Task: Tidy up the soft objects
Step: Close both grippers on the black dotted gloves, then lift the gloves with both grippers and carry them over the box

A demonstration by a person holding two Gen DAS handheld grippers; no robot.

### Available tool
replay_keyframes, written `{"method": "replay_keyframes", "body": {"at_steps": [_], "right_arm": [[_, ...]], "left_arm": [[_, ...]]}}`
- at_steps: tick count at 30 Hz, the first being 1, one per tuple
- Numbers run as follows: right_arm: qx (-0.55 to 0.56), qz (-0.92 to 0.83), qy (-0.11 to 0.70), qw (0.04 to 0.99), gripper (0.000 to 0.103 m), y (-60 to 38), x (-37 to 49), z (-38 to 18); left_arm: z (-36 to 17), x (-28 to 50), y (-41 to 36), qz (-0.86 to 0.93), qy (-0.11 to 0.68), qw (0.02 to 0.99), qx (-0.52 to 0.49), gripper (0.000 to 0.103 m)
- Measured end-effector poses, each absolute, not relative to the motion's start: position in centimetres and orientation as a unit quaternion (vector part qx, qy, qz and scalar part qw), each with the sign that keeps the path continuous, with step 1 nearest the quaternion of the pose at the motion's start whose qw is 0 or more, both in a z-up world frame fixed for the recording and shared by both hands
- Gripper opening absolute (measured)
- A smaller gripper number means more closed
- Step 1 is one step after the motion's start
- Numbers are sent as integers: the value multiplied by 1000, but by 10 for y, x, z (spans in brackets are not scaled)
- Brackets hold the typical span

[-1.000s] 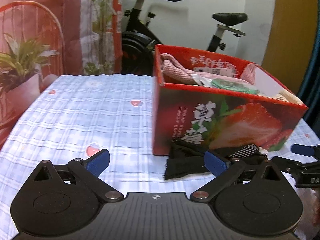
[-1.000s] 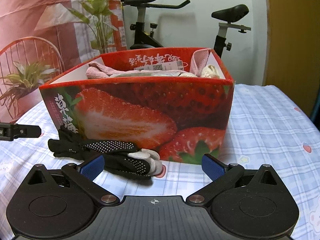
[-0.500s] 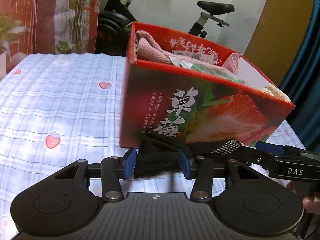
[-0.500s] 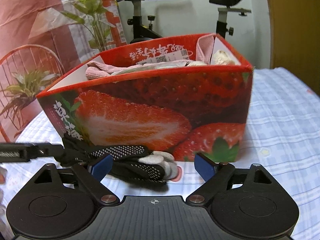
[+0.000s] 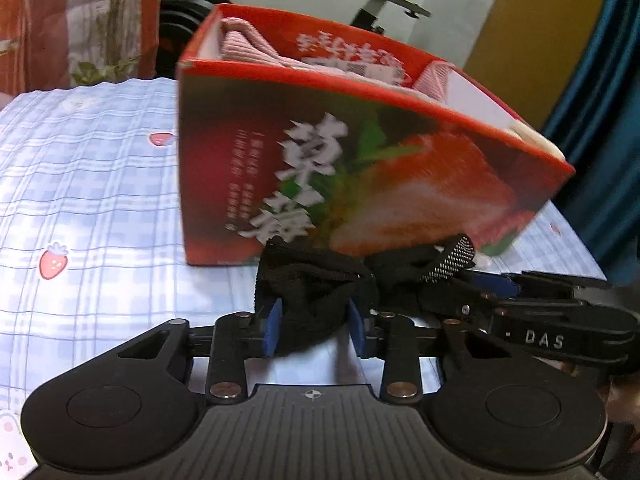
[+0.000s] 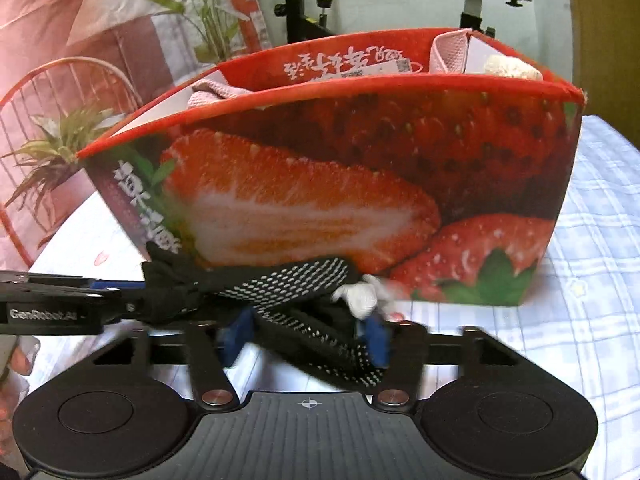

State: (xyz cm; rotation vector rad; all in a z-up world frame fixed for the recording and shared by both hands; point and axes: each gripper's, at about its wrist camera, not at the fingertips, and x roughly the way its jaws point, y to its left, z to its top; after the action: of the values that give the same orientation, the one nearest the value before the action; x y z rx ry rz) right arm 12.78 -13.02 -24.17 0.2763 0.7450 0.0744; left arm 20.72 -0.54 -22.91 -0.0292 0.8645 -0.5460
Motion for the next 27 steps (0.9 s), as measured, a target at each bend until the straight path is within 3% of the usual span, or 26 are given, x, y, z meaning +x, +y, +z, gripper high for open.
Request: {"method": "replay_keyframes", "body": {"at_steps": [2,5,27], "right_arm": [[140,41,365,920,30,-131,124,-241],[137,46,366,919,24,-130,116,-241],[158,60,366,915,20,-131,65,-241]], "left_arm": [[-230,203,-8,-264,414,871,-11,29],[-232,195,-7,-266,414,871,-16,28],[-239,150,2,-257,415,872,-41,26]]}}
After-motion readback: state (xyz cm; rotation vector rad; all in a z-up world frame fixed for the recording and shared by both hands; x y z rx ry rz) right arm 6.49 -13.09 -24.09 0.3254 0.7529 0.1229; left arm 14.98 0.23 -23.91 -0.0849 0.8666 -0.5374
